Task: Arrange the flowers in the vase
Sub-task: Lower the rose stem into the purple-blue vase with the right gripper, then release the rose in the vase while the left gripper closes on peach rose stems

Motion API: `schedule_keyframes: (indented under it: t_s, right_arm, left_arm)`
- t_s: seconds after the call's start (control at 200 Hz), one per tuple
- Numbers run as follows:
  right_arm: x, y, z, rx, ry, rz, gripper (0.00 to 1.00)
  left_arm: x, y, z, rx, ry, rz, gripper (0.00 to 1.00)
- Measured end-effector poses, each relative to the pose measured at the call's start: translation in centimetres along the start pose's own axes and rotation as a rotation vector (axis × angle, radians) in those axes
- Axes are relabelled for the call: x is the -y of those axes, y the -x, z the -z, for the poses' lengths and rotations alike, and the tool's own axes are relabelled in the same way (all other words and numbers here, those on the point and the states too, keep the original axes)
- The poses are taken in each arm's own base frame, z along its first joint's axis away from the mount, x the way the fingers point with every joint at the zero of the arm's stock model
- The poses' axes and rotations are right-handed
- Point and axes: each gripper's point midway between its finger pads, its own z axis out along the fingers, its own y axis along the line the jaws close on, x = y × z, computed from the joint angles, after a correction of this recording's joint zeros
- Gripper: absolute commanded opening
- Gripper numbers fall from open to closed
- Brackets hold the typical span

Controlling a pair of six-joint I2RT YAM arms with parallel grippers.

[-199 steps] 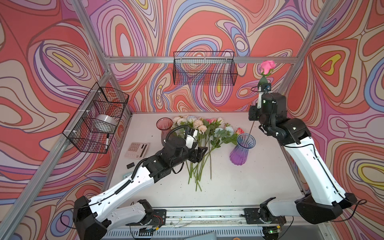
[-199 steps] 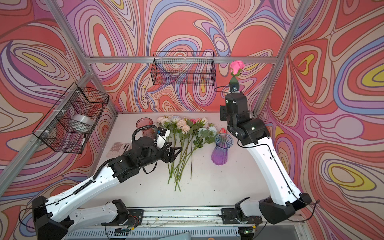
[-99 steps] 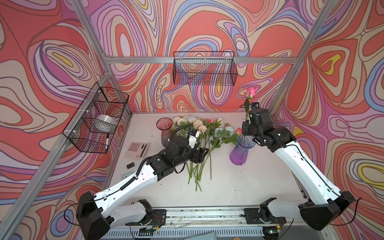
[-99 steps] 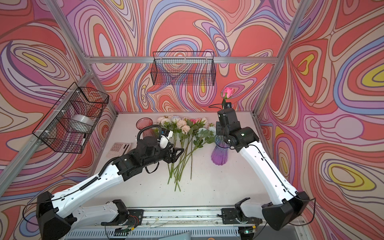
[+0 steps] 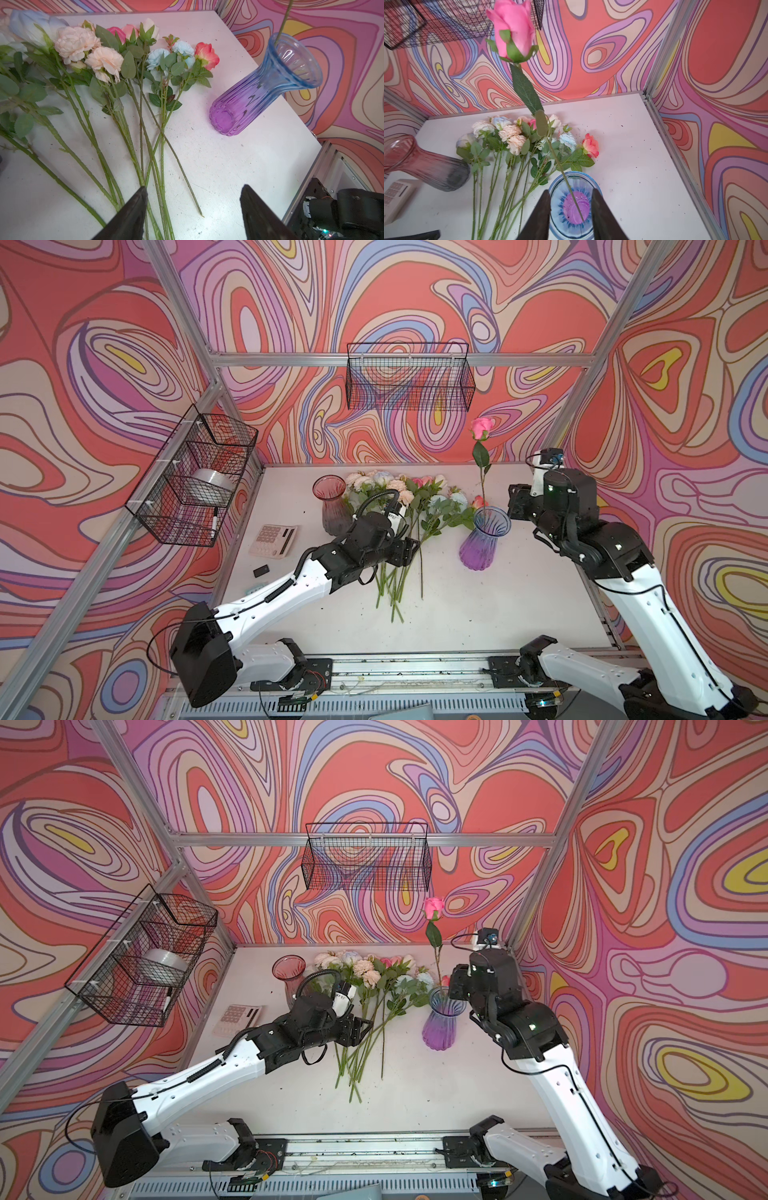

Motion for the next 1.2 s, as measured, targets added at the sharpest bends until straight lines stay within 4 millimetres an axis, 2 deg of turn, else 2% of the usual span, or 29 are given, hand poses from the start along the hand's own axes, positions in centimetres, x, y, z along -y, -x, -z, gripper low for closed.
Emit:
schedule_keyframes:
  t_s: [0.14, 0.195, 0.28, 0.451, 0.586, 0.731, 0.856, 0.976, 1.202]
  right_arm:
    - [0.7, -2.1, 1.1, 0.003, 0.029, -0.042, 0.34]
    - [0.8, -3.4, 1.0, -0.005, 0.042, -0.062, 0.44]
    - [1.1, -5.5, 1.0, -0.018, 0.064, -0.098, 0.45]
    - [1.1, -8.9, 0.7, -0.047, 0.112, -0.148, 0.35]
    - [0.7, -10.4, -0.4, -0.081, 0.126, -0.166, 0.3]
    - [-0.1, -12.0, -2.3, -0.135, 0.139, -0.16, 0.29]
    - [-0.3, -13.3, -3.3, -0.162, 0.141, -0.157, 0.29]
    - [-0.5, -13.4, -3.7, -0.153, 0.148, -0.159, 0.28]
    - [-1.0, -13.6, -4.3, -0.158, 0.168, -0.157, 0.28]
  left_arm:
    - [-0.8, -0.9, -2.1, -0.063, 0.047, 0.016, 0.61]
    - [-1.0, -1.2, -2.9, -0.088, 0.066, 0.021, 0.57]
    - [-1.5, -1.8, -4.4, -0.127, 0.091, 0.031, 0.5]
    - [-2.9, -3.2, -8.3, -0.218, 0.179, 0.037, 0.41]
    - [-5.5, -3.7, -10.9, -0.281, 0.295, 0.036, 0.31]
    - [-8.9, -3.6, -13.2, -0.325, 0.369, 0.077, 0.28]
    - [-10.7, -4.5, -14.0, -0.371, 0.394, 0.085, 0.28]
    - [-10.5, -5.1, -14.7, -0.401, 0.381, 0.068, 0.28]
    - [-10.4, -4.1, -14.8, -0.381, 0.389, 0.055, 0.26]
